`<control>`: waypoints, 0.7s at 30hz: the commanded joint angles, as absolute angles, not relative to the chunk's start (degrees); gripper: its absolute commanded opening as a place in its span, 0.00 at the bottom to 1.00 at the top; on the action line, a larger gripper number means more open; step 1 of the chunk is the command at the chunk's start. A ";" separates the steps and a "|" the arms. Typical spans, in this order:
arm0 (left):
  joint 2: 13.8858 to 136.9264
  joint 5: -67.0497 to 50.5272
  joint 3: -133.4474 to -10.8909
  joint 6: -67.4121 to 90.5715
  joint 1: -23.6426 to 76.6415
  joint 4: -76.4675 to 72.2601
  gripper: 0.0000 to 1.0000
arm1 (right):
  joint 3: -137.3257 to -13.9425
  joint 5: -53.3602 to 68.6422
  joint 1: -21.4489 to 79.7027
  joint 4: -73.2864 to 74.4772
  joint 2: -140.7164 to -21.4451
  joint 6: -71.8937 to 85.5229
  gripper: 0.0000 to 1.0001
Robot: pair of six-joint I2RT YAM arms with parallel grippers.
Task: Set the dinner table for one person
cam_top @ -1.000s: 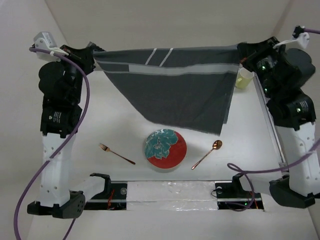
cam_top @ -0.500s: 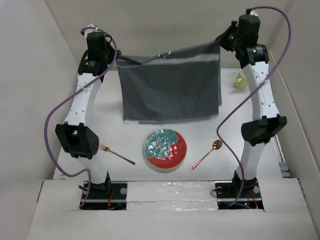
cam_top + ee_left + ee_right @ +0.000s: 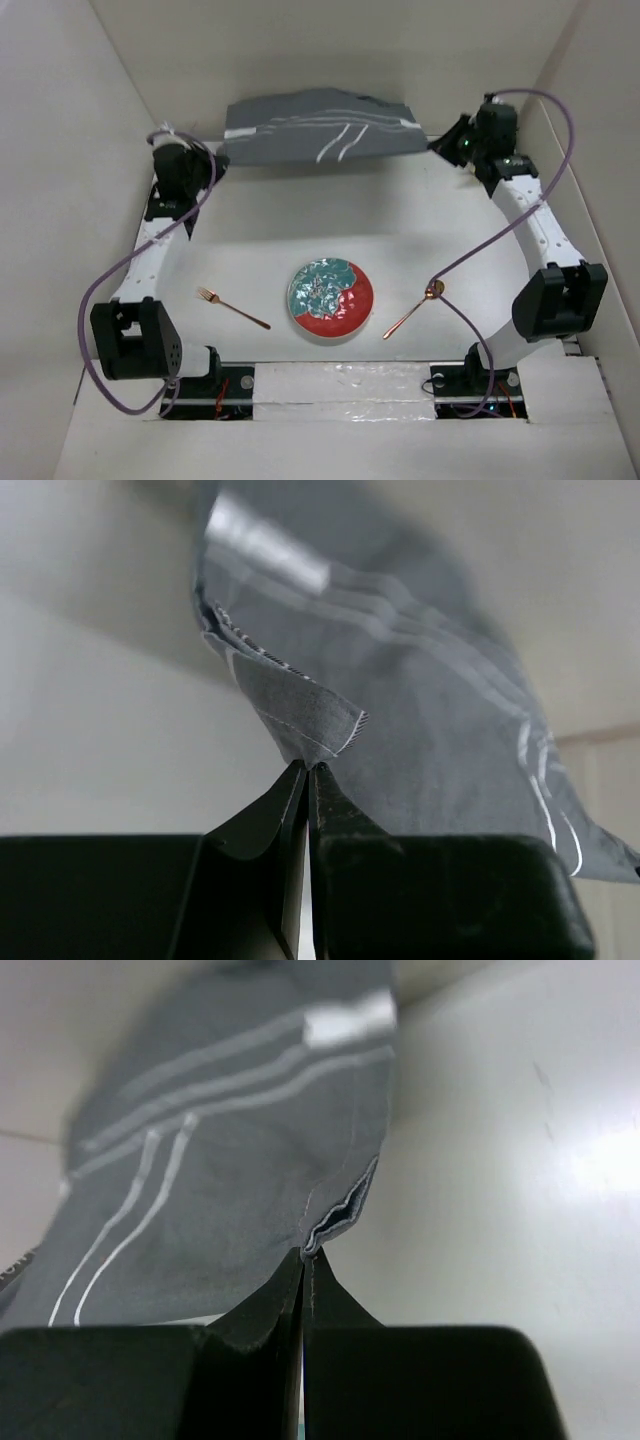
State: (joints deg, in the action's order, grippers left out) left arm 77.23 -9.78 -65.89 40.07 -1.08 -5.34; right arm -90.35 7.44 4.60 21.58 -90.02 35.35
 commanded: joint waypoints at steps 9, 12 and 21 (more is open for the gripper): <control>92.27 -18.02 -42.72 42.01 -2.02 -20.65 0.00 | -67.42 9.76 2.99 15.47 -98.70 35.16 0.00; 92.99 -18.63 -41.05 42.01 -2.02 -20.57 0.00 | -63.13 9.76 2.99 14.33 -97.30 35.33 0.00; 84.29 -15.91 -35.42 39.38 -2.02 -13.37 0.00 | -51.78 9.14 1.85 13.89 -90.00 34.37 0.00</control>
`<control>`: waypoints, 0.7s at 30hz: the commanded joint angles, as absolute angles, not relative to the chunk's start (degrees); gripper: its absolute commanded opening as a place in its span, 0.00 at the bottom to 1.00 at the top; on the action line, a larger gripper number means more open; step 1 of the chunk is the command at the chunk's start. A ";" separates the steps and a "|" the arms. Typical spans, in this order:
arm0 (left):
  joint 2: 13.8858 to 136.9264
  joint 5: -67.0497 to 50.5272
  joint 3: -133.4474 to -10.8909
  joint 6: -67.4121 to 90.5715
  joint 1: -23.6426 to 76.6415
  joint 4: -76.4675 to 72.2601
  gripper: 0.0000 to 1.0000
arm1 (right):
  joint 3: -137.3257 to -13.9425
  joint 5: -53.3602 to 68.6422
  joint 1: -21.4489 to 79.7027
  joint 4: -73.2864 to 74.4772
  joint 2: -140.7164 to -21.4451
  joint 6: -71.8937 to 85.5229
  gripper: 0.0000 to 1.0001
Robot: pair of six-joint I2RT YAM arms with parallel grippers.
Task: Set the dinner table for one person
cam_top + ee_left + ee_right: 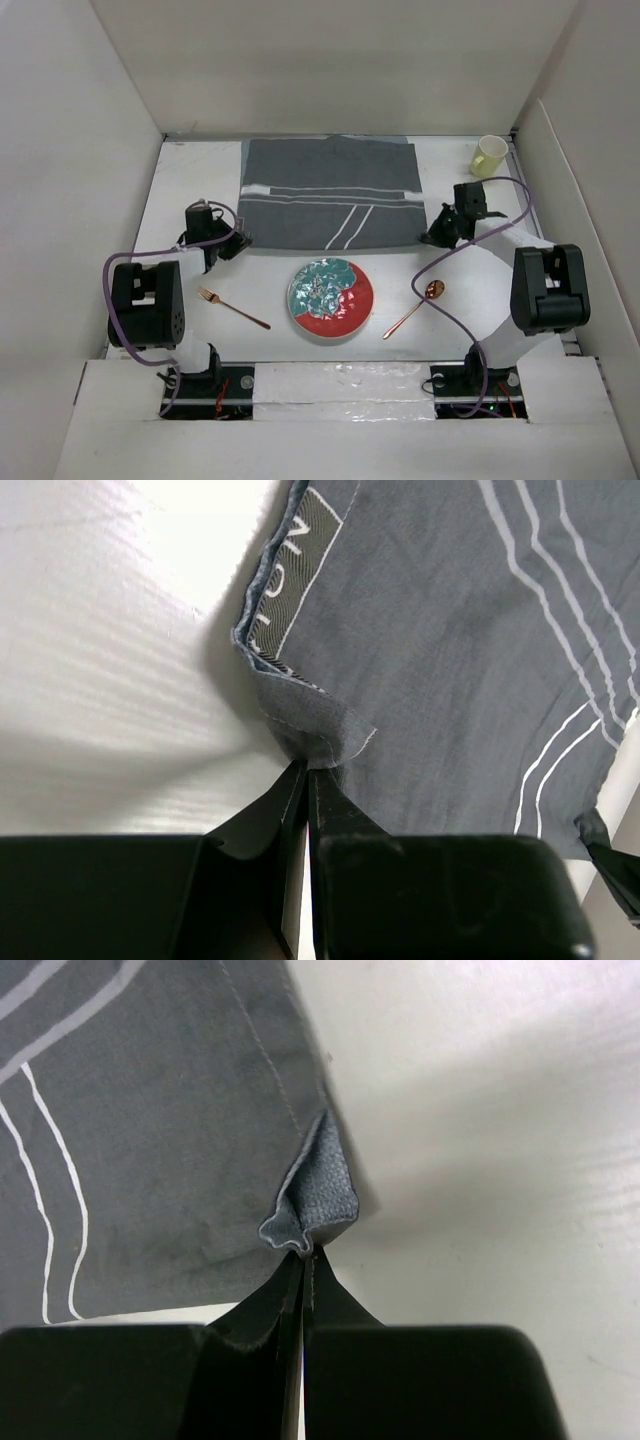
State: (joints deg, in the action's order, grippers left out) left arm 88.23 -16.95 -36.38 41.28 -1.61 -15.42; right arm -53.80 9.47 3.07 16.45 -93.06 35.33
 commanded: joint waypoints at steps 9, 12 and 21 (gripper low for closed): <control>77.70 -13.10 -31.11 39.11 -0.26 -6.86 0.00 | -46.15 8.09 1.32 14.32 -85.79 33.22 0.00; 75.77 -12.92 -29.89 39.20 0.26 -5.19 0.00 | -44.57 7.91 1.32 14.94 -83.42 33.05 0.00; 71.54 -12.48 -26.90 38.06 0.26 -2.37 0.00 | -41.75 5.72 1.32 18.02 -78.75 32.34 0.00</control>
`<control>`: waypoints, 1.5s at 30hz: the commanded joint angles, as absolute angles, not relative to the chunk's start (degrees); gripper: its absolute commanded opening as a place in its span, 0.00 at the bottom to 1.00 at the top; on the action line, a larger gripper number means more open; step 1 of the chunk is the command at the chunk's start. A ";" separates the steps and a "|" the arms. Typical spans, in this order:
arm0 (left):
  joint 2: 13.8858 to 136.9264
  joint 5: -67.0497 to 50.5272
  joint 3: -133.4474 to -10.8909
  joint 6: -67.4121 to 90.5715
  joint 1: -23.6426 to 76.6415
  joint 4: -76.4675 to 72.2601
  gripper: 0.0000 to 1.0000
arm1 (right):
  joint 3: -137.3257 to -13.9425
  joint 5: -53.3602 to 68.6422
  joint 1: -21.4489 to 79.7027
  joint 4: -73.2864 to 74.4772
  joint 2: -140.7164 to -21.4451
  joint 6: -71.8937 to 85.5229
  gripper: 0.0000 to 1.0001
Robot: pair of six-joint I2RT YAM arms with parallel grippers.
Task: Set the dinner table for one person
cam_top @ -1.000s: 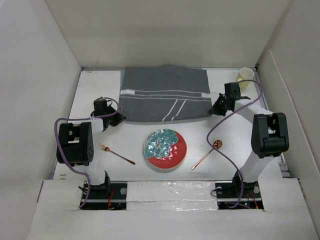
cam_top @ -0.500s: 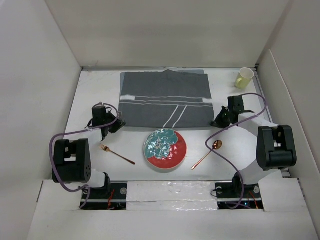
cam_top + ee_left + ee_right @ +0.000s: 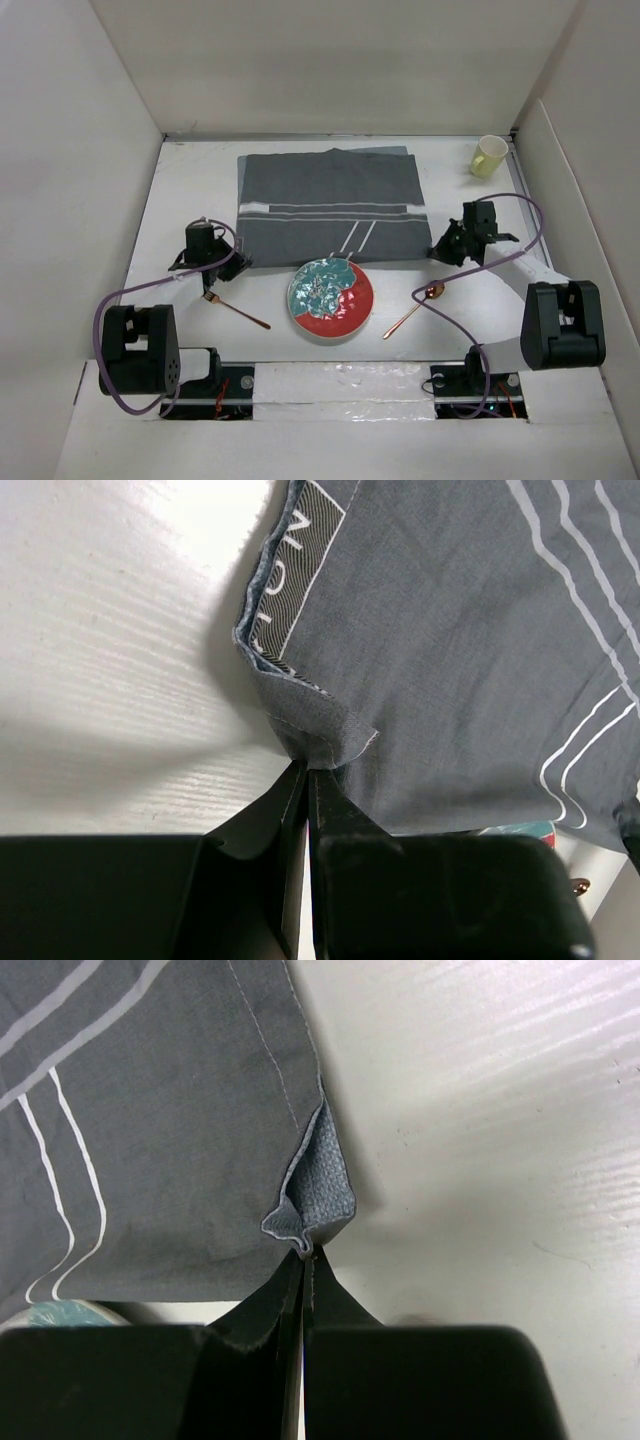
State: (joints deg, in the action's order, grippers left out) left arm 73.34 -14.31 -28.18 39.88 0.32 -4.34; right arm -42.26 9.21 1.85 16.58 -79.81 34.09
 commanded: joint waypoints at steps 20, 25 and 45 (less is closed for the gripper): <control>60.74 -7.65 -38.23 35.51 0.26 8.44 0.36 | -46.41 1.14 6.50 29.52 -67.08 31.55 0.62; 57.66 -9.40 -44.11 33.58 0.26 11.34 0.25 | -40.88 15.26 14.39 24.55 -58.98 31.11 0.00; 63.19 -25.84 -69.61 34.19 0.26 8.26 0.10 | -32.35 28.74 29.97 -6.23 -86.74 40.95 0.62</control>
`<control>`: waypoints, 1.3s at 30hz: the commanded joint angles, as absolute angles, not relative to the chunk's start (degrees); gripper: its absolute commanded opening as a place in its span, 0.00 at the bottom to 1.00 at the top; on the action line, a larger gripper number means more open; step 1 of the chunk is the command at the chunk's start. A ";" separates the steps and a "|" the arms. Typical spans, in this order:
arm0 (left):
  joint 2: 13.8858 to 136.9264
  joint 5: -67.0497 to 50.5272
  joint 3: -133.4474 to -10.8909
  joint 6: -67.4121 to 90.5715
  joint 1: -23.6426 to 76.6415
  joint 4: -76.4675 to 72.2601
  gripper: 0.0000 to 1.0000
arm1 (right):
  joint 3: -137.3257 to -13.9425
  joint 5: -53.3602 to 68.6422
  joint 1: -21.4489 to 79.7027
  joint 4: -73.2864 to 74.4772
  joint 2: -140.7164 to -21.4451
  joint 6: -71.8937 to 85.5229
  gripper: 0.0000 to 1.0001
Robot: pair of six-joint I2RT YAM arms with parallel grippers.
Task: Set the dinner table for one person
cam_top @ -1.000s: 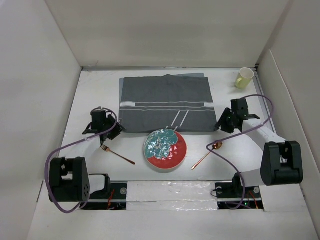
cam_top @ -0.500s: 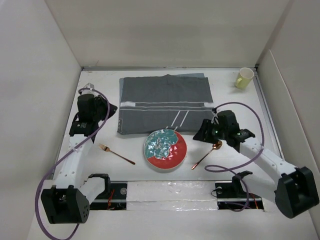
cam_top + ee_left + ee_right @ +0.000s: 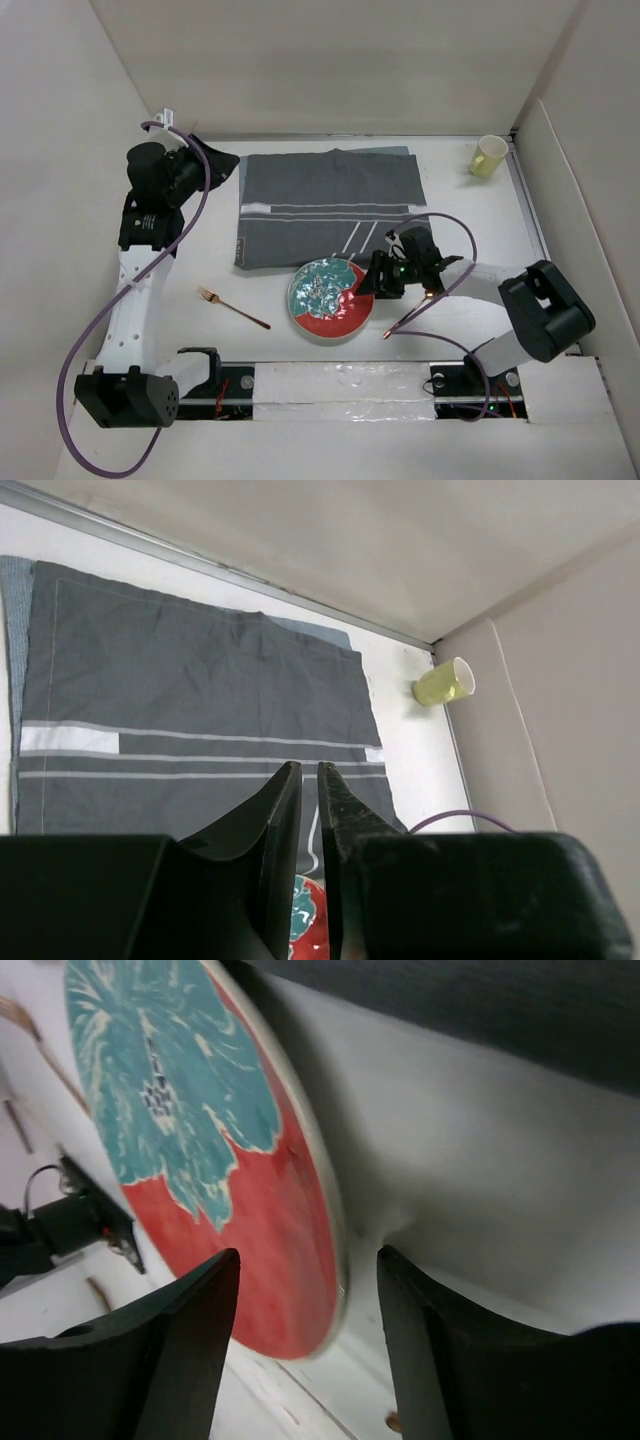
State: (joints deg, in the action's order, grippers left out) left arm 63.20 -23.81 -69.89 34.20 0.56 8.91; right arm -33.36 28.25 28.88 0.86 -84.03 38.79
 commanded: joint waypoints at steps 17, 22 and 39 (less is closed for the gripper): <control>63.28 -20.48 -71.45 29.97 0.26 12.30 0.15 | -35.58 33.13 31.03 11.48 -72.44 36.84 0.00; 63.98 -18.55 -72.94 28.74 0.26 12.92 0.18 | -47.79 42.35 31.03 21.71 -66.27 36.29 0.00; 63.28 -15.03 -66.71 26.37 0.26 12.40 0.17 | -85.78 36.21 19.43 1.95 -101.33 47.98 0.00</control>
